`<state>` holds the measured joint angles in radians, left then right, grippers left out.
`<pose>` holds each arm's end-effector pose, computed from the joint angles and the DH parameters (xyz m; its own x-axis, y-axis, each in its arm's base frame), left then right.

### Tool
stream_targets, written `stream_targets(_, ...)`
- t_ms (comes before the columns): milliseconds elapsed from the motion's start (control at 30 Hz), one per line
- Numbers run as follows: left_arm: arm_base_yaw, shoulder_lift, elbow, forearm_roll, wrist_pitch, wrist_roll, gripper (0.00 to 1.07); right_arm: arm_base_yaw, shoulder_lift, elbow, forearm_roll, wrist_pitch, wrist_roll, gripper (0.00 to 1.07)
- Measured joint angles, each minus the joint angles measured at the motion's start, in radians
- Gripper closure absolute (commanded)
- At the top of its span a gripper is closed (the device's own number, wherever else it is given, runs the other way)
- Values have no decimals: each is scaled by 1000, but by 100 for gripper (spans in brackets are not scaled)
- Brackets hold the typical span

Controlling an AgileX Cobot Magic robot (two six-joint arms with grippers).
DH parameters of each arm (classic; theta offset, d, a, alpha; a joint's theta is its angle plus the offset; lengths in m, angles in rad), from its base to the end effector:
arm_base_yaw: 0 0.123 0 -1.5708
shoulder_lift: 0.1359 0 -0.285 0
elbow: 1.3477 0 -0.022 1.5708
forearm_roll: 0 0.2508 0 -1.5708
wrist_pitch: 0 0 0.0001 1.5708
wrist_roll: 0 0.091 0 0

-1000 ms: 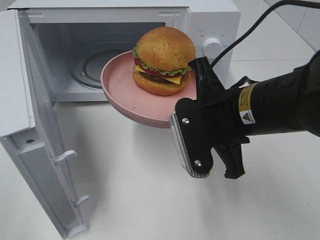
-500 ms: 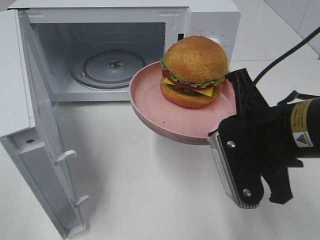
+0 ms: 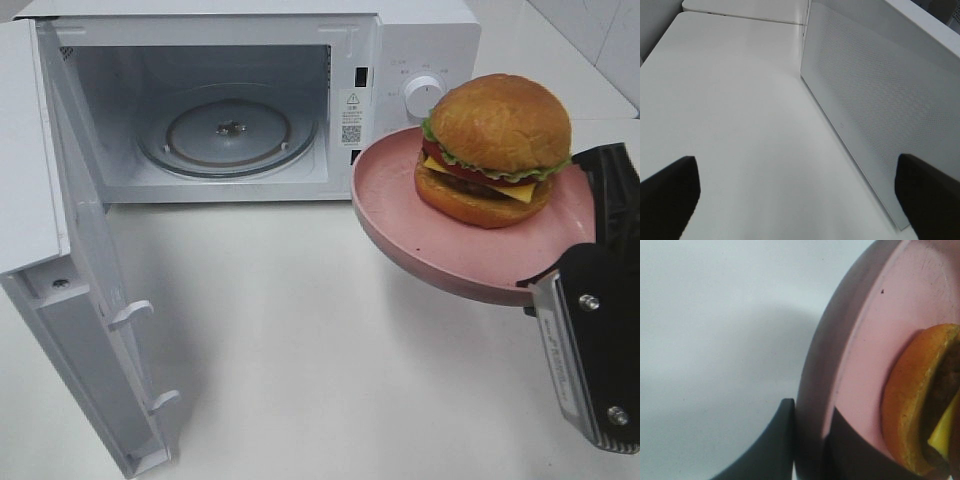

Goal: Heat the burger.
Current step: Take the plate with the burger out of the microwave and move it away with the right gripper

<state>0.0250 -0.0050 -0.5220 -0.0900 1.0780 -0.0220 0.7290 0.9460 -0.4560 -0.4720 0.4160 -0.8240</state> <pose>-0.0089 -0.0074 0.2822 -0.4477 -0.0756 -0.8910 0.0170 0.9955 -0.0931 0.1373 0.1002 0.2337 0.3710 -0.9238 -0.0946 -0.6683 -0.1949 -0.7179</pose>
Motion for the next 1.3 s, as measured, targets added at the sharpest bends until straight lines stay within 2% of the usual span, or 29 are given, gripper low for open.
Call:
stream_targets(233, 0, 0, 0, 0, 0, 0, 9, 0, -95, 0, -26, 116, 94, 107)
stream_targets(467, 0, 0, 0, 0, 0, 0, 9, 0, -149, 0, -107, 250, 257, 107)
stream_targets(1300, 0, 0, 0, 0, 0, 0, 9, 0, -135, 0, -290, 443, 739, 107)
